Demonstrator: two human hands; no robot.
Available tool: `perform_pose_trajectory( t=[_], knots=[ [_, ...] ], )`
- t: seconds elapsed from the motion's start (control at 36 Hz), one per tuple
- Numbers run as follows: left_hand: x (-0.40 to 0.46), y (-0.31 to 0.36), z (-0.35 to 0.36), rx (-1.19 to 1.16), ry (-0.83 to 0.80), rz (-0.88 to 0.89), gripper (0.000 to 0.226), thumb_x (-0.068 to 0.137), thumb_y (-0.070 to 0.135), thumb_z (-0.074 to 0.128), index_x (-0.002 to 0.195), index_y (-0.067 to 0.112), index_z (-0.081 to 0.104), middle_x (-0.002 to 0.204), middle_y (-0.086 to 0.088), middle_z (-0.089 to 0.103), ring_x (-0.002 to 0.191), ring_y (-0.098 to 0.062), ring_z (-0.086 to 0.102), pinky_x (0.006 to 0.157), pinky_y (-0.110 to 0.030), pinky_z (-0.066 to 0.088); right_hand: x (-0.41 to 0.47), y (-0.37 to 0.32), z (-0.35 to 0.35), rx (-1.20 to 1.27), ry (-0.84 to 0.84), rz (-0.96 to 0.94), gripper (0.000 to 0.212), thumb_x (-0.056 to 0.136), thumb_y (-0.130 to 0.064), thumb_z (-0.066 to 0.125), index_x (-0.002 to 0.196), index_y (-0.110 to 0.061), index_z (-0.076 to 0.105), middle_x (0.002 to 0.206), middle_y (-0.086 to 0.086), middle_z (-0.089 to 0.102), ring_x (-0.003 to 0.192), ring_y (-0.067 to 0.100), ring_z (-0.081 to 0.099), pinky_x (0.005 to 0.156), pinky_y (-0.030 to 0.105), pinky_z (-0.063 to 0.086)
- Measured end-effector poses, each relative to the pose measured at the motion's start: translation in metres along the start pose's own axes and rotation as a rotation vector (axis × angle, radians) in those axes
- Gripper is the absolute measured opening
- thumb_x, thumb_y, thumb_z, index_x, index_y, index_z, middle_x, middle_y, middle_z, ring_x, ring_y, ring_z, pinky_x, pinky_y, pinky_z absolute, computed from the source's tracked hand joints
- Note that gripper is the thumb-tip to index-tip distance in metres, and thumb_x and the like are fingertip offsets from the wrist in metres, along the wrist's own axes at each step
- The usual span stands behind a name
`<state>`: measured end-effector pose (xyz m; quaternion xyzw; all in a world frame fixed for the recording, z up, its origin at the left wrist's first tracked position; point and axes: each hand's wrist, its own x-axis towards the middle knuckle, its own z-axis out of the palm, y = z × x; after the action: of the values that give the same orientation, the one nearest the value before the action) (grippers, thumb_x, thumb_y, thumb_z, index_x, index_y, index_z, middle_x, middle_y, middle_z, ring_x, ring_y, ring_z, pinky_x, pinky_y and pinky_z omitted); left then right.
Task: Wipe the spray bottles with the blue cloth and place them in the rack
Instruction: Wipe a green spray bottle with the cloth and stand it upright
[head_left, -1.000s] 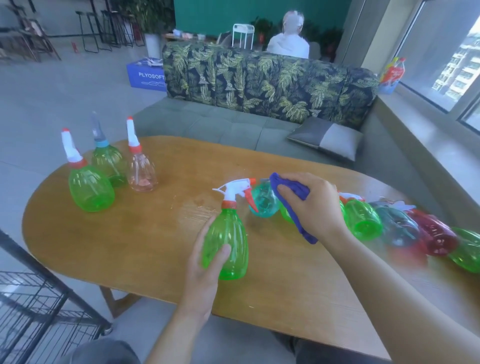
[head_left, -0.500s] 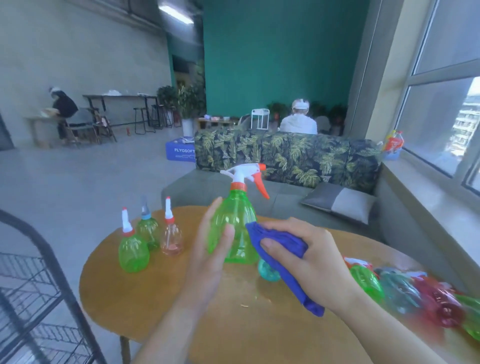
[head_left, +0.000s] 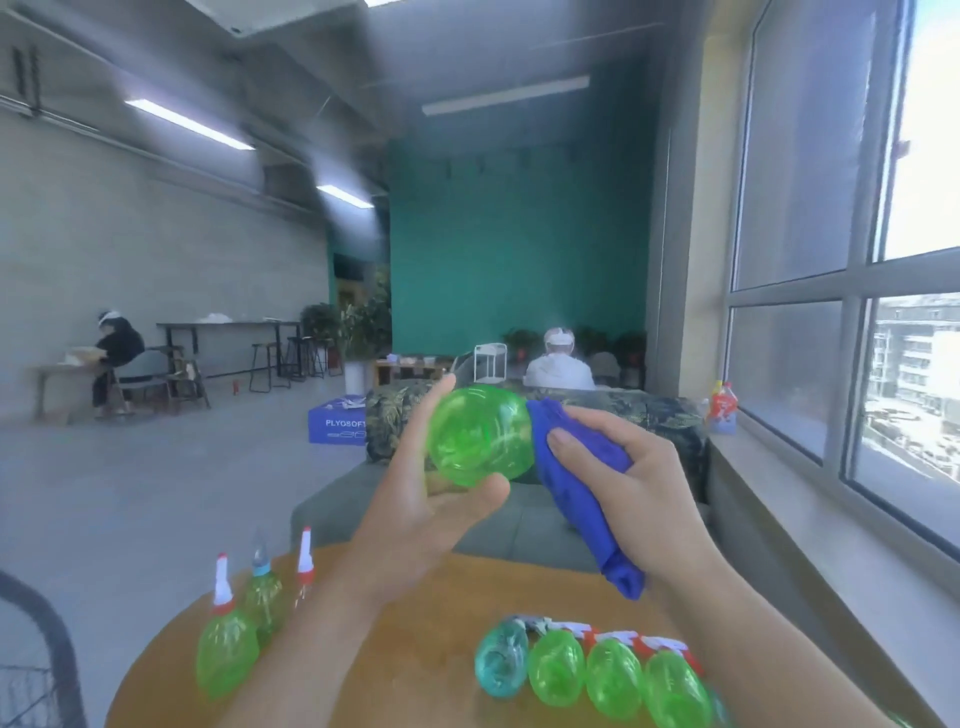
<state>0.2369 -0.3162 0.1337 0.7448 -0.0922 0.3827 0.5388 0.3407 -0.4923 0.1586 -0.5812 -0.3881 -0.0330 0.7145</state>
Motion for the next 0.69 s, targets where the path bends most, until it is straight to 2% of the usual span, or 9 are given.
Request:
perform_pose_trajectory(
  t=[0.11,0.17,0.22,0.33,0.44,0.5,0.56,0.61,0.69],
  knots=[
    [0.005,0.021,-0.003,0.142,0.016,0.066,0.109,0.069,0.041,0.101,0.157,0.052,0.039,0.147,0.019,0.063,0.120,-0.019,0.074,0.099,-0.038,0.061,-0.001,-0.016,-0.002,0.087,0.007,0.014,0.014,0.095,-0.020,0.075,0.103,-0.030,0.081,0.095,-0.001,0.080,0.082,0.013,0.071,0.067,0.028,0.057],
    [0.007,0.032,-0.004,0.195,0.056,0.100,0.108,0.068,0.022,0.105,0.155,0.046,0.045,0.137,0.024,0.066,0.108,-0.015,0.077,0.090,-0.031,0.063,-0.002,-0.023,-0.001,0.130,-0.010,0.018,0.016,0.096,-0.019,0.073,0.108,-0.027,0.081,0.099,0.002,0.081,0.090,0.018,0.074,0.077,0.032,0.060],
    [0.010,0.042,-0.005,0.236,0.097,0.142,0.102,0.069,0.014,0.102,0.151,0.044,0.050,0.132,0.024,0.068,0.104,-0.012,0.077,0.085,-0.026,0.062,-0.001,-0.031,0.000,0.152,-0.025,0.017,0.019,0.096,-0.019,0.073,0.113,-0.025,0.080,0.103,0.003,0.081,0.098,0.022,0.076,0.085,0.037,0.061],
    [0.018,0.056,-0.011,0.339,0.168,0.246,0.094,0.068,0.020,0.104,0.145,0.045,0.055,0.130,0.014,0.070,0.086,-0.003,0.068,0.074,-0.018,0.053,0.003,-0.046,0.005,0.115,-0.035,-0.057,0.017,0.096,-0.016,0.073,0.108,-0.026,0.080,0.097,0.000,0.081,0.084,0.015,0.073,0.073,0.029,0.060],
    [0.025,0.067,-0.018,0.459,0.234,0.316,0.091,0.070,0.026,0.103,0.145,0.045,0.055,0.129,0.011,0.070,0.082,-0.001,0.055,0.081,-0.024,0.048,0.006,-0.061,0.003,-0.131,0.072,-0.348,0.022,0.093,-0.019,0.077,0.107,-0.036,0.077,0.102,-0.019,0.077,0.098,0.001,0.072,0.088,0.021,0.054],
    [0.029,0.071,-0.020,0.481,0.259,0.330,0.091,0.070,0.028,0.103,0.145,0.047,0.055,0.129,0.011,0.070,0.081,-0.007,0.054,0.079,-0.026,0.048,0.005,-0.071,0.003,-0.256,0.117,-0.516,0.026,0.092,-0.018,0.077,0.108,-0.038,0.076,0.100,-0.023,0.075,0.100,0.004,0.070,0.087,0.015,0.050],
    [0.033,0.077,-0.021,0.492,0.270,0.355,0.090,0.070,0.028,0.103,0.144,0.047,0.055,0.129,0.011,0.070,0.080,-0.016,0.055,0.075,-0.024,0.049,0.004,-0.082,0.006,-0.351,0.129,-0.647,0.023,0.093,-0.019,0.077,0.111,-0.033,0.078,0.097,-0.018,0.073,0.097,0.009,0.070,0.085,0.018,0.050],
    [0.034,0.081,-0.022,0.491,0.267,0.385,0.089,0.070,0.028,0.102,0.144,0.046,0.056,0.128,0.009,0.070,0.081,-0.012,0.057,0.070,-0.021,0.049,0.005,-0.088,0.009,-0.450,0.125,-0.742,0.020,0.095,-0.024,0.076,0.113,-0.029,0.079,0.097,-0.017,0.072,0.095,0.008,0.069,0.081,0.025,0.053],
    [0.035,0.085,-0.022,0.527,0.281,0.425,0.088,0.071,0.030,0.102,0.145,0.044,0.057,0.130,0.010,0.070,0.085,-0.004,0.058,0.074,-0.020,0.048,0.007,-0.091,0.009,-0.606,0.148,-0.817,0.021,0.093,-0.032,0.073,0.113,-0.034,0.079,0.095,-0.018,0.068,0.086,0.005,0.066,0.073,0.033,0.054]
  ],
)
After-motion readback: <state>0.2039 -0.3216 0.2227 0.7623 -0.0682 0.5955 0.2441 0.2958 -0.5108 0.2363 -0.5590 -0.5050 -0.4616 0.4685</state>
